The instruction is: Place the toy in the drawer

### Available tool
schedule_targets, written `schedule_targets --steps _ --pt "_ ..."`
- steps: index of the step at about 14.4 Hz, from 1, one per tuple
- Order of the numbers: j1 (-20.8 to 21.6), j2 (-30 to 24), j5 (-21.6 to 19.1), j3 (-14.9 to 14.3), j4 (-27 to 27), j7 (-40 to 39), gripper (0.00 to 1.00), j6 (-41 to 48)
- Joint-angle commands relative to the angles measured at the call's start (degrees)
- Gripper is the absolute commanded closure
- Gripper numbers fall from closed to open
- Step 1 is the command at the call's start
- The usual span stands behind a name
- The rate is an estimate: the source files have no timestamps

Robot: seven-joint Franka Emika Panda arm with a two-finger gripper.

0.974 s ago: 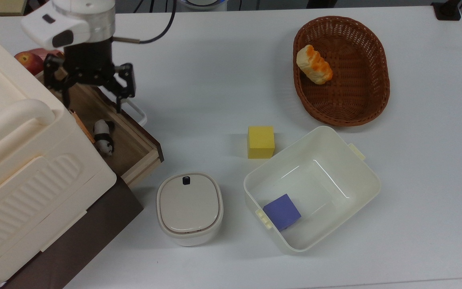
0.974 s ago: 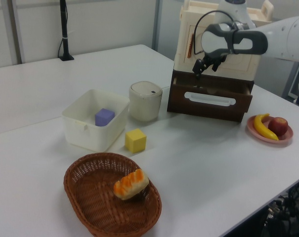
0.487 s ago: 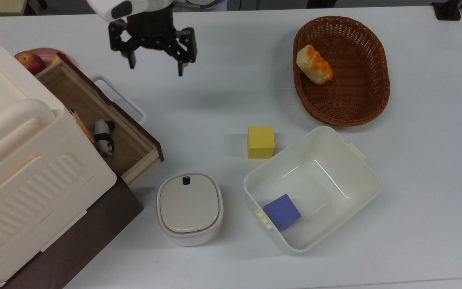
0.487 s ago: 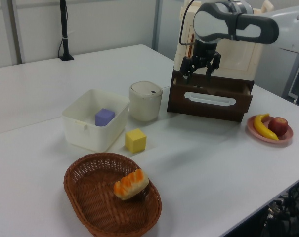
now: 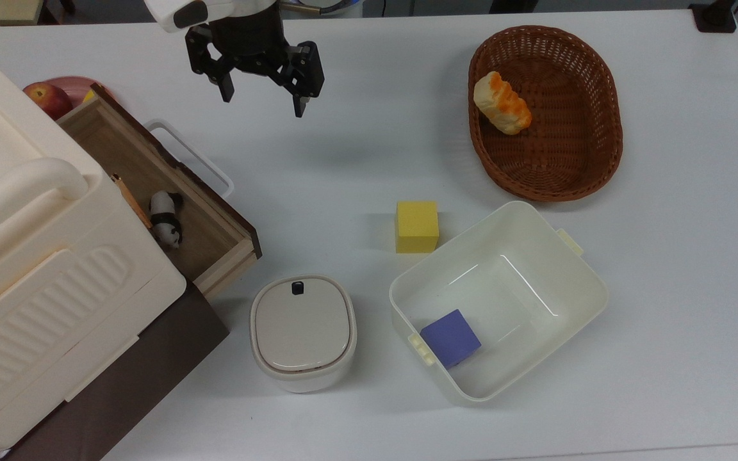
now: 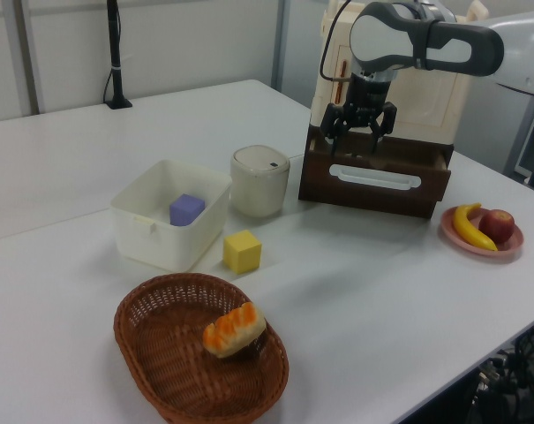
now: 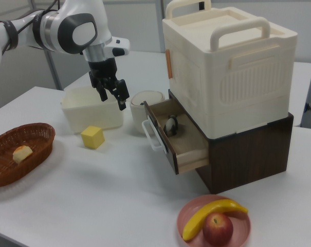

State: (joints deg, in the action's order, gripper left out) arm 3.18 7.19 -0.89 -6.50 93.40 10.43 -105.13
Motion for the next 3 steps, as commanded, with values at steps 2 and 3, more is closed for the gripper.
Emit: schedule_targets --steps 2,3 --pt "-0.5 -1.3 -0.6 0.5 0.9 -2.0 0.00 1.3" --pt "-0.4 -1.4 -0.6 0.4 0.9 -2.0 0.00 1.3"
